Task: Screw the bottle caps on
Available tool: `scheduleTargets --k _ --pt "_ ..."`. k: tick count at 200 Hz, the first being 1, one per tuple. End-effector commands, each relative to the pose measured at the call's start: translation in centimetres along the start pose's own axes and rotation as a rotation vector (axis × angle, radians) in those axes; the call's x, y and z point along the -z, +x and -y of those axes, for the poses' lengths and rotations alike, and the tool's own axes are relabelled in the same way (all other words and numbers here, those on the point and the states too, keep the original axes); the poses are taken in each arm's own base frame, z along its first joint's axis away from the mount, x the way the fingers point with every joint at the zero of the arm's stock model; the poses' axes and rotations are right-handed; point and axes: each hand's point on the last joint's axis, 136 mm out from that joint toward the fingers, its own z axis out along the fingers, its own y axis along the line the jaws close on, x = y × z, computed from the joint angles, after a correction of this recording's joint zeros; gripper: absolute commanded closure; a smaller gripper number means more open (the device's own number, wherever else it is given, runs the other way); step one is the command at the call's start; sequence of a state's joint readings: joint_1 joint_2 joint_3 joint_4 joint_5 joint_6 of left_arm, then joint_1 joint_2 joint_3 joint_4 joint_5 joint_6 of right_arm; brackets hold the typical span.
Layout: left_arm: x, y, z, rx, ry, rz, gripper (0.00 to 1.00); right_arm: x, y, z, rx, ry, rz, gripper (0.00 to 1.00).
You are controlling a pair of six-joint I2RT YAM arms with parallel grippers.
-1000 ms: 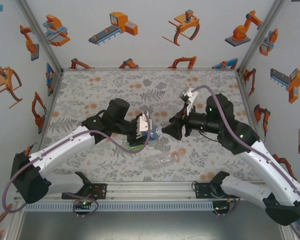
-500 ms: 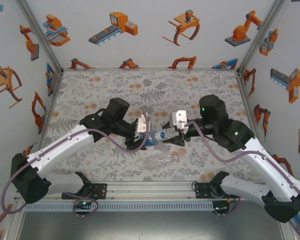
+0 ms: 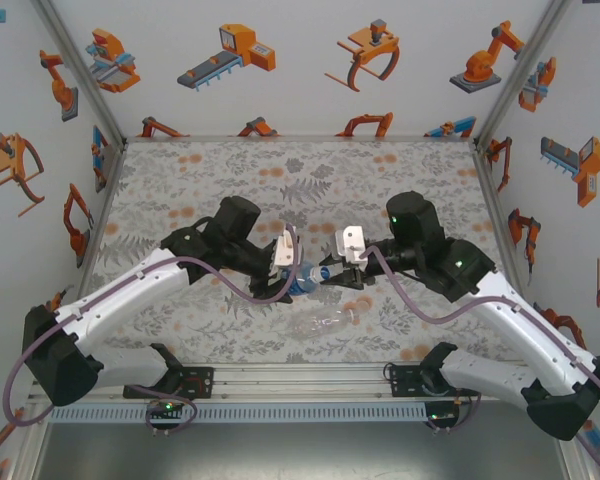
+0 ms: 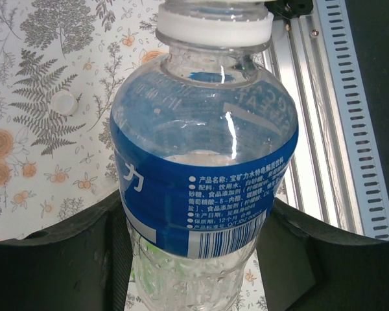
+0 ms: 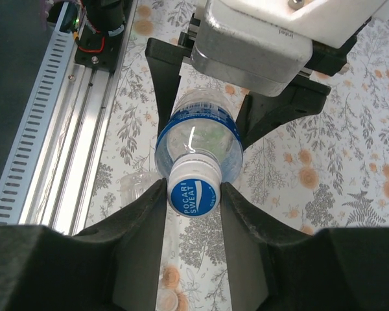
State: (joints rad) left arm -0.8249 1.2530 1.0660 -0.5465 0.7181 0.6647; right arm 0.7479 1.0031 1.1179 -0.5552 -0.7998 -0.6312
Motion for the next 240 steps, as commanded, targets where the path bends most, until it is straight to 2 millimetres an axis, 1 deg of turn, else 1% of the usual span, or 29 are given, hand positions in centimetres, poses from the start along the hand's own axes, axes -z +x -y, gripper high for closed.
scheduleTargets --k 1,5,16,37,41,43,52,57,67,69,73,82,91,93,104,106,109,123,146,162,184,197,214,219,226,228,229,235,240 --pt "0.3 -1.3 0.0 -0.022 0.016 0.031 1.0 -0.3 -0.6 -0.8 0.031 -0.042 0.035 0.73" --pt "0.3 -1.3 0.0 -0.021 0.016 0.03 1.0 -0.4 -0.5 -0.7 0.02 -0.041 0.031 0.77" --pt "0.3 -1.3 -0.1 -0.018 0.013 0.028 1.0 -0.4 -0.5 -0.5 -0.012 -0.029 0.025 0.82" --pt "0.2 -1.1 -0.6 -0.014 -0.008 0.019 1.0 -0.5 -0.1 0.6 -0.153 0.034 0.022 0.95" --pt "0.1 -1.0 -0.8 -0.014 -0.018 0.018 1.0 -0.6 0.1 0.7 -0.197 0.045 0.029 1.0" --pt "0.1 -1.0 -0.9 -0.014 -0.023 0.016 1.0 -0.6 0.1 0.7 -0.206 0.047 0.03 1.0" --pt "0.0 -0.9 -1.4 -0.011 -0.049 0.014 1.0 -0.6 0.2 1.1 -0.29 0.08 0.052 1.0" --pt "-0.1 -0.7 -1.7 -0.009 -0.066 0.013 1.0 -0.6 0.3 1.7 -0.356 0.119 0.067 1.0" --pt "-0.3 -0.5 -2.2 -0.007 -0.095 0.013 1.0 -0.3 1.1 3.5 -0.538 0.238 0.091 1.0" --pt "-0.3 -0.4 -2.4 -0.006 -0.102 0.012 1.0 -0.1 1.6 4.2 -0.597 0.282 0.095 1.0" --pt "-0.4 -0.3 -2.6 -0.006 -0.114 0.012 1.0 0.2 2.0 4.8 -0.651 0.328 0.1 1.0" --pt "-0.5 -0.1 -3.2 -0.005 -0.145 0.011 1.0 1.1 3.7 6.4 -0.85 0.469 0.107 1.0" --pt "-0.6 0.0 -3.8 -0.004 -0.175 0.01 1.0 1.8 5.3 7.2 -0.999 0.571 0.107 1.0" --pt "-0.6 0.1 -3.9 -0.005 -0.182 0.01 1.0 2.1 5.8 7.3 -1.062 0.603 0.107 1.0" --pt "-0.7 0.2 -4.7 -0.003 -0.226 0.002 1.0 2.8 7.4 7.5 -1.252 0.686 0.109 1.0" --pt "-0.6 0.2 -4.9 -0.001 -0.235 0.0 1.0 3.0 7.8 7.4 -1.316 0.703 0.111 1.0" --pt "-0.6 0.3 -5.2 0.002 -0.247 -0.004 1.0 3.0 7.9 7.4 -1.329 0.706 0.114 1.0" --pt "-0.6 0.4 -6.2 0.005 -0.3 -0.016 1.0 2.6 8.4 7.1 -1.523 0.702 0.154 1.0" --pt "-0.7 0.4 -6.9 0.004 -0.334 -0.004 1.0 2.1 9.3 7.0 -1.755 0.703 0.213 1.0" --pt "-0.8 0.1 -6.9 -0.004 -0.335 0.01 1.0 1.9 9.0 7.3 -1.797 0.693 0.227 1.0" --pt "-0.7 -0.1 -6.9 -0.006 -0.34 0.018 1.0 1.7 8.9 7.5 -1.786 0.696 0.208 1.0" --pt "-0.7 -0.1 -6.7 -0.006 -0.335 0.021 1.0 1.8 8.7 7.7 -1.755 0.7 0.202 1.0" --pt "-0.8 -0.3 -6.2 -0.008 -0.301 0.023 1.0 2.3 7.7 8.2 -1.654 0.701 0.197 1.0" --pt "-0.8 -0.4 -6.1 -0.007 -0.295 0.022 1.0 2.5 7.3 8.4 -1.61 0.698 0.192 0.93" --pt "-0.7 -0.4 -6.0 -0.004 -0.288 0.016 1.0 2.7 6.4 8.6 -1.541 0.689 0.187 0.79" --pt "-0.8 -0.4 -6.0 -0.002 -0.287 0.014 1.0 2.7 6.3 8.6 -1.529 0.687 0.186 0.77" --pt "-0.7 -0.4 -6.0 -0.003 -0.286 0.015 1.0 2.8 6.0 8.6 -1.509 0.682 0.185 0.73" --pt "-0.7 -0.4 -5.9 -0.001 -0.283 0.013 1.0 3.0 5.3 8.7 -1.438 0.668 0.175 0.62" --pt "-0.7 -0.4 -5.9 0.0 -0.28 0.011 1.0 3.2 4.6 8.6 -1.385 0.655 0.173 0.48"
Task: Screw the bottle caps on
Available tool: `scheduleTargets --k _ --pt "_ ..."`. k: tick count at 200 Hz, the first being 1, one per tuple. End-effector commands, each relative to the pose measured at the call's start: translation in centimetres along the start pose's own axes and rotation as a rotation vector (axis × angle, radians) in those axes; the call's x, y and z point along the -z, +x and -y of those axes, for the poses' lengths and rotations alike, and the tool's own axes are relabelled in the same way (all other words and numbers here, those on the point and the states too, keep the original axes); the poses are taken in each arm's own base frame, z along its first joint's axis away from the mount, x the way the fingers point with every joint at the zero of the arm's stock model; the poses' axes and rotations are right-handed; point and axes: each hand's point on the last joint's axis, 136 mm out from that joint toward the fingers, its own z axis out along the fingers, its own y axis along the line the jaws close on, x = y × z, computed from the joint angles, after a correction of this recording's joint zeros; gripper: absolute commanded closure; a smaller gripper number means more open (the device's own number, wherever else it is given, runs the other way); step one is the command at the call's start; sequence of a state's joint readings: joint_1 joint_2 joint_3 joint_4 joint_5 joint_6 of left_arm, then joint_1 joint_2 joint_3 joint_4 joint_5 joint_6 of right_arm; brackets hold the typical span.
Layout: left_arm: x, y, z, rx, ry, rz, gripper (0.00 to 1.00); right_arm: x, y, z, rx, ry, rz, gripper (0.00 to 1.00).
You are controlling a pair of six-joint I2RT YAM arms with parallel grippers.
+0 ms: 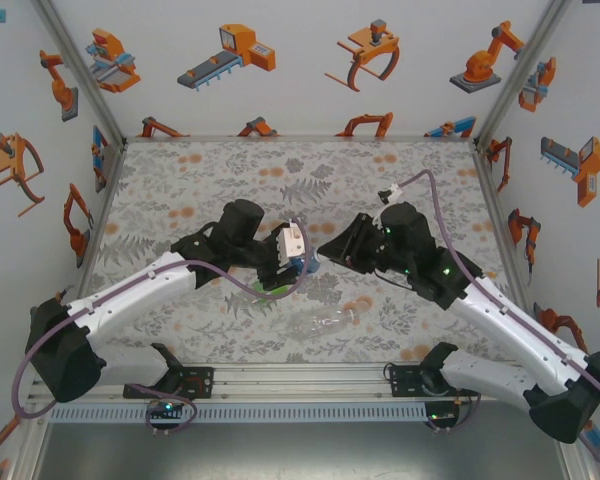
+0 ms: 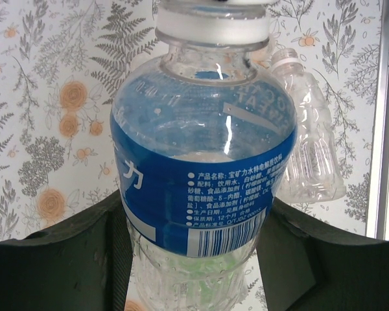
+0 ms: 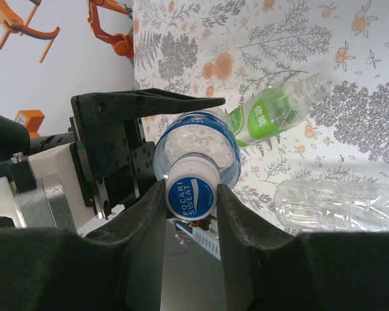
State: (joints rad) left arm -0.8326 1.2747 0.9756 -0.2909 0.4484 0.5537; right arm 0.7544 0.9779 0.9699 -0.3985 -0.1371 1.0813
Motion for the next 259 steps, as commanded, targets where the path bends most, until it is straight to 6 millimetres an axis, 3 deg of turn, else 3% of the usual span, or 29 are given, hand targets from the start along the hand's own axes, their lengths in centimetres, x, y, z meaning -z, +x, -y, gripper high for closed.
scheduleTargets --k 1,8,17,63,77,104,132,193,229,259 --pt "0.5 -2.5 -0.3 -0.017 0.005 0.068 1.0 2.1 -1.0 -3.9 0.235 -0.104 0.021 0.45" --pt "0.5 -2.5 -0.2 -0.02 0.009 0.068 1.0 2.6 -1.1 -4.6 0.306 -0.13 0.024 0.33" --pt "0.6 -2.5 -0.1 -0.023 0.014 0.069 1.0 3.3 -1.2 -5.7 0.416 -0.173 0.032 0.31" --pt "1.2 -2.6 1.9 -0.04 0.117 0.068 1.0 6.5 1.6 -9.8 1.027 -0.426 0.021 0.4" --pt "1.6 -2.6 2.7 -0.039 0.157 0.067 1.0 6.9 2.9 -10.0 1.186 -0.482 -0.021 0.41" --pt "2.2 -2.7 4.0 -0.03 0.22 0.072 1.0 6.4 3.8 -9.0 1.384 -0.477 -0.074 0.41" --pt "2.6 -3.0 4.9 -0.023 0.264 0.093 1.0 7.4 7.2 -8.0 1.62 -0.661 -0.156 0.41" --pt "2.9 -3.5 5.9 -0.02 0.318 0.117 1.0 6.5 8.4 -7.3 1.639 -0.73 -0.189 0.53" --pt "2.9 -3.5 6.1 -0.022 0.328 0.119 1.0 5.8 8.5 -6.6 1.635 -0.715 -0.2 0.54" --pt "2.8 -3.5 6.3 -0.018 0.337 0.116 1.0 5.8 8.7 -6.7 1.628 -0.735 -0.205 0.64"
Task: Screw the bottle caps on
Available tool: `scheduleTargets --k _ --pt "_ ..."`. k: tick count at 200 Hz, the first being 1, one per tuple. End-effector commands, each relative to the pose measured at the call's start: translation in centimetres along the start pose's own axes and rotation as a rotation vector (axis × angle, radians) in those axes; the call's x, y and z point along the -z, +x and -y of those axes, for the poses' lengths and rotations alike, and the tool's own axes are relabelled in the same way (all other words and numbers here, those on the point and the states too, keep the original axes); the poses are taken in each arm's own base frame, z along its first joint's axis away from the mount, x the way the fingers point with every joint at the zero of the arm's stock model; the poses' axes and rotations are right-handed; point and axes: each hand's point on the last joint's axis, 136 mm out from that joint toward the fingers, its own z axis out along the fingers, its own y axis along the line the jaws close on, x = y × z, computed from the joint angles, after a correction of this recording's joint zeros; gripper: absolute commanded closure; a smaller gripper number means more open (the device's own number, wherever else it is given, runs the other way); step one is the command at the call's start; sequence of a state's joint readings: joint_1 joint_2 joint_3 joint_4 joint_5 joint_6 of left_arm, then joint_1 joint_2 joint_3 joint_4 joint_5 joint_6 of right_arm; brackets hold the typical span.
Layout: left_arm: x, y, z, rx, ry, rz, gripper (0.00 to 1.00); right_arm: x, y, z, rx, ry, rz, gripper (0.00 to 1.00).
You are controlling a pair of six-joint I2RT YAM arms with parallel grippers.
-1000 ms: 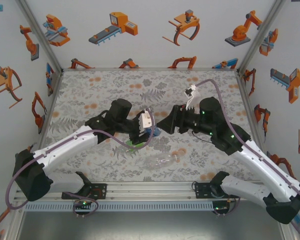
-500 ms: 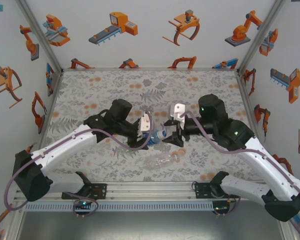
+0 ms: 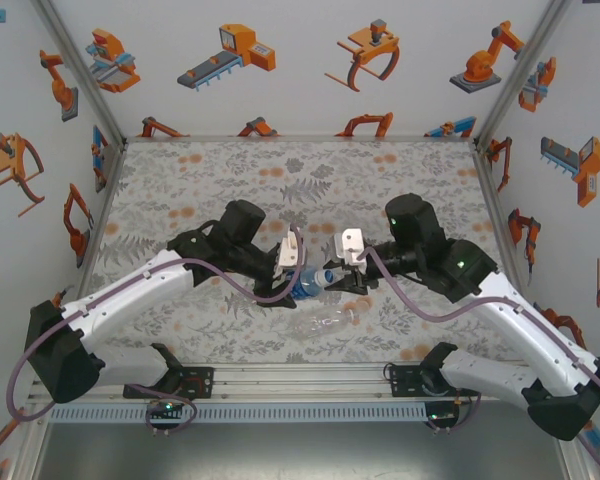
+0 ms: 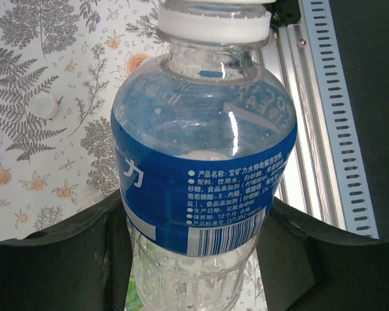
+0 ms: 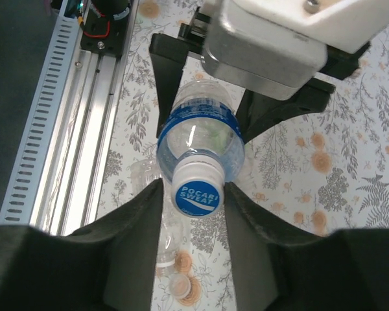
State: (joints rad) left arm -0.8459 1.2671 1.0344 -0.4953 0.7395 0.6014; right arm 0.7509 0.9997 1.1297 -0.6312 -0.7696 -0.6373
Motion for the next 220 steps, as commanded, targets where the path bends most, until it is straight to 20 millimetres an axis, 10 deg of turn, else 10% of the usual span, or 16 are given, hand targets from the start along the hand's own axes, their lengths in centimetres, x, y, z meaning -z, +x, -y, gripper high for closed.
scheduleTargets --k 1,67,109,148,212,220 --pt "0.7 -1.8 0.6 -0.046 0.023 0.044 1.0 -0.1 -0.5 -0.3 0.033 -0.027 0.037 0.64" --pt "0.7 -1.6 -0.2 -0.046 -0.027 0.026 1.0 -0.4 0.6 1.5 -0.186 0.081 0.011 1.0" --pt "0.8 -1.1 -3.4 -0.061 -0.214 0.012 1.0 1.5 5.2 8.3 -1.026 0.574 0.108 1.0" --pt "1.2 -0.9 -6.9 -0.075 -0.397 -0.005 1.0 1.3 9.4 8.1 -1.742 0.688 0.226 1.0" --pt "0.8 -1.3 -7.2 -0.106 -0.384 0.001 1.0 3.2 7.8 9.4 -1.584 0.763 0.253 1.0" --pt "0.7 -1.3 -7.0 -0.103 -0.37 -0.005 1.0 3.6 7.1 9.6 -1.53 0.764 0.251 0.86"
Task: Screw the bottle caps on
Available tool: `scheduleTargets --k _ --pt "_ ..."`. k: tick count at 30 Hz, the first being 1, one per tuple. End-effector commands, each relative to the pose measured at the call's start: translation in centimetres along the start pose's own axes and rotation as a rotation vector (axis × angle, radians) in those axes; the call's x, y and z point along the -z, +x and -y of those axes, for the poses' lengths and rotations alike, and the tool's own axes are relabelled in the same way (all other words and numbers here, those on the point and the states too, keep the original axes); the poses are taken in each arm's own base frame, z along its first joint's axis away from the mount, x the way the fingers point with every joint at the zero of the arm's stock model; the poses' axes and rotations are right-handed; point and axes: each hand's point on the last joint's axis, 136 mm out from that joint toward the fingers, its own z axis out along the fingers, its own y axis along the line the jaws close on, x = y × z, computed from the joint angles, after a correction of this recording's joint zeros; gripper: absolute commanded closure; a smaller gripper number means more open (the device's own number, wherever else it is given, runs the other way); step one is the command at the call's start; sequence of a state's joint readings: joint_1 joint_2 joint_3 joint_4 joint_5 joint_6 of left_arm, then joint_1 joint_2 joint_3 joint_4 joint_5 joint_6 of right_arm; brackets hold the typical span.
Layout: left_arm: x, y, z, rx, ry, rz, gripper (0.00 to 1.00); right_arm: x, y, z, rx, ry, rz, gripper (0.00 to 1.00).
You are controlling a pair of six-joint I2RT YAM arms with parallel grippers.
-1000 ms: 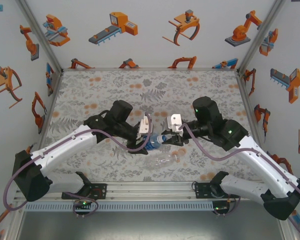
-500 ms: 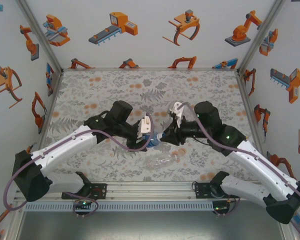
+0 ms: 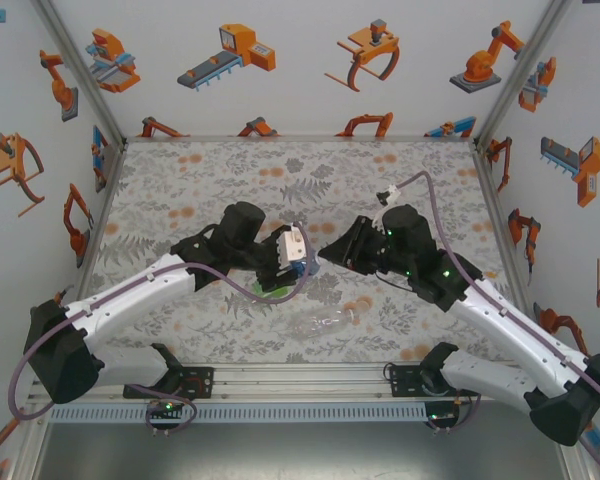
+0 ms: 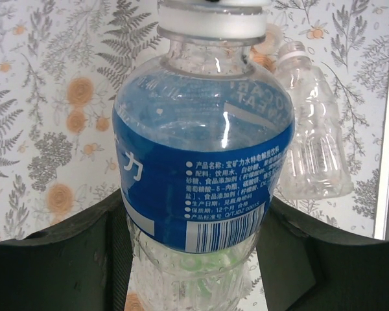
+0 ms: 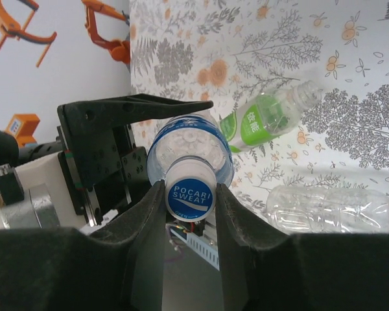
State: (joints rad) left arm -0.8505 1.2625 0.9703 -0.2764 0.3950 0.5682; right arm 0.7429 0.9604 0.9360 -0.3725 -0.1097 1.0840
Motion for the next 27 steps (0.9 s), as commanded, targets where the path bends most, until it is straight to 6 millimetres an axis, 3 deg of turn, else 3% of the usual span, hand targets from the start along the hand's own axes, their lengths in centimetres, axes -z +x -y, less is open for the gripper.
scheduleTargets --k 1,5,9,13,18,22,27 --pt "0.3 -2.6 -0.8 -0.032 -0.014 0.075 1.0 1.5 -1.4 -1.2 0.079 0.001 0.056 0.81" --pt "0.4 -2.6 -0.3 -0.036 0.016 0.069 1.0 3.3 -2.1 -4.7 0.368 -0.099 0.075 0.59" --pt "0.9 -2.7 0.8 -0.053 0.068 0.066 1.0 5.1 -0.7 -7.5 0.758 -0.245 0.054 0.48" --pt "1.5 -2.5 1.9 -0.054 0.137 0.043 1.0 6.8 2.1 -8.9 1.136 -0.405 0.009 0.47" --pt "2.7 -3.0 4.0 -0.055 0.237 0.06 1.0 8.7 5.9 -9.2 1.477 -0.609 -0.087 0.47" --pt "3.3 -3.1 4.8 -0.042 0.27 0.068 1.0 9.0 7.5 -8.8 1.611 -0.699 -0.154 0.48" --pt "3.8 -3.3 5.4 -0.036 0.287 0.082 1.0 8.2 7.9 -8.8 1.631 -0.739 -0.167 0.48"
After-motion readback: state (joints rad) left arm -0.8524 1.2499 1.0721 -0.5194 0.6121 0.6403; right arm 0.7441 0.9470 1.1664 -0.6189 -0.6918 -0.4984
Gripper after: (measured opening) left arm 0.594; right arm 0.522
